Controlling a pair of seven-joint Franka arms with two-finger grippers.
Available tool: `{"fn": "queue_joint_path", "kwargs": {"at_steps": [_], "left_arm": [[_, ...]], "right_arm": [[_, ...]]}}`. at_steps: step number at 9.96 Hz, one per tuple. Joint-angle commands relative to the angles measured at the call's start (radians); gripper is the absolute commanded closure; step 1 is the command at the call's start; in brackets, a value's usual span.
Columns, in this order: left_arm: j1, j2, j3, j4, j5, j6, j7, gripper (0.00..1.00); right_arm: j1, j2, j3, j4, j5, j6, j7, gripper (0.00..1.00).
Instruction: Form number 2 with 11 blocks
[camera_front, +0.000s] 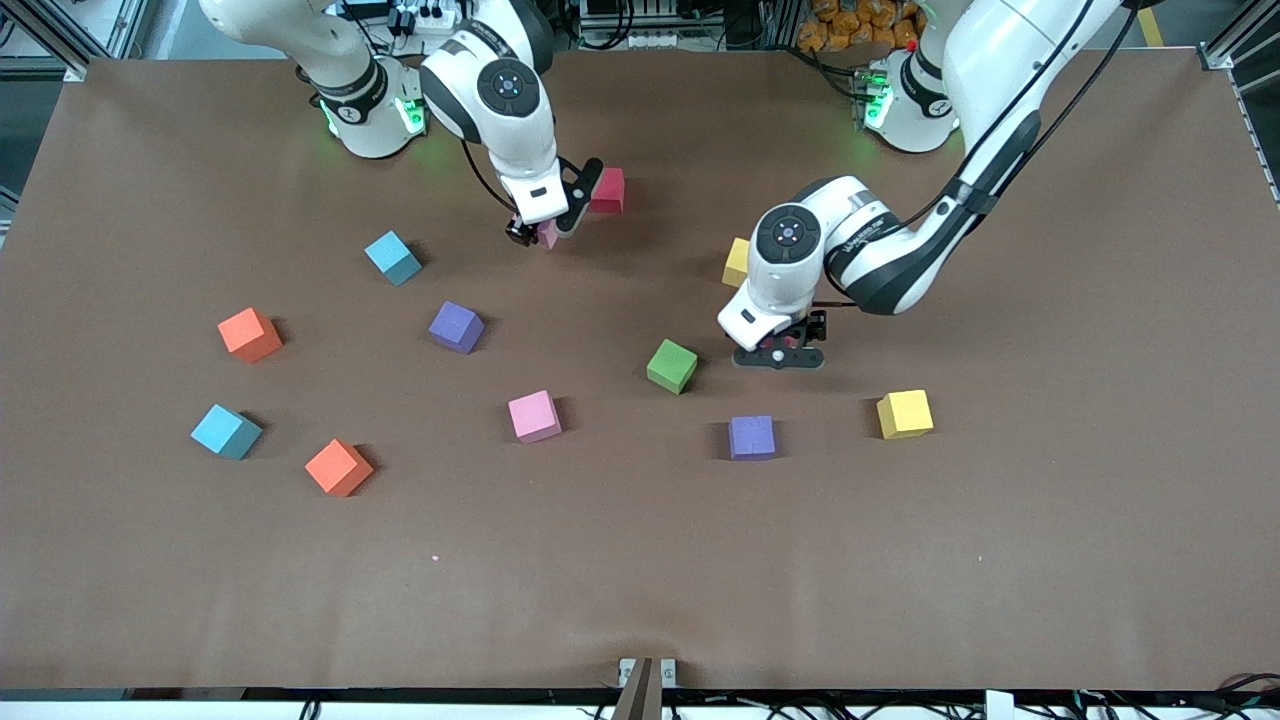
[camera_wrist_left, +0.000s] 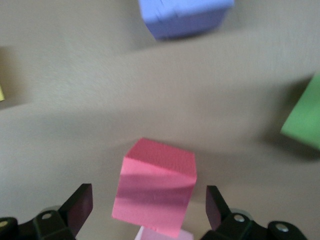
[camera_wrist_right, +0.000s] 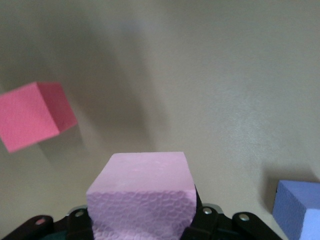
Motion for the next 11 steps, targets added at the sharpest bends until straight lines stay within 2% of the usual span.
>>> {"fn": "queue_joint_path", "kwargs": {"at_steps": [1, 4, 7, 10, 11], "left_arm": [[0.086, -0.024, -0.039, -0.044, 0.027, 0.022, 0.135, 0.00], [0.120, -0.018, -0.053, -0.039, 0.022, 0.024, 0.209, 0.00], [0.123, 0.011, -0.055, -0.036, 0.016, 0.048, 0.215, 0.00], [0.112, 0.032, -0.055, -0.013, -0.023, 0.067, 0.202, 0.00], [0.112, 0.038, -0.053, -0.014, -0.025, 0.067, 0.202, 0.00]], "right_arm": [[0.057, -0.043, -0.006, -0.053, 0.011, 0.045, -0.128, 0.36], [0.123, -0.027, -0.006, -0.080, 0.011, 0.073, -0.133, 0.35], [0.161, 0.039, -0.005, -0.133, 0.011, 0.218, -0.141, 0.34], [0.145, 0.062, -0.005, -0.131, 0.018, 0.239, -0.231, 0.34], [0.157, 0.092, -0.005, -0.133, 0.018, 0.294, -0.231, 0.35]]}}
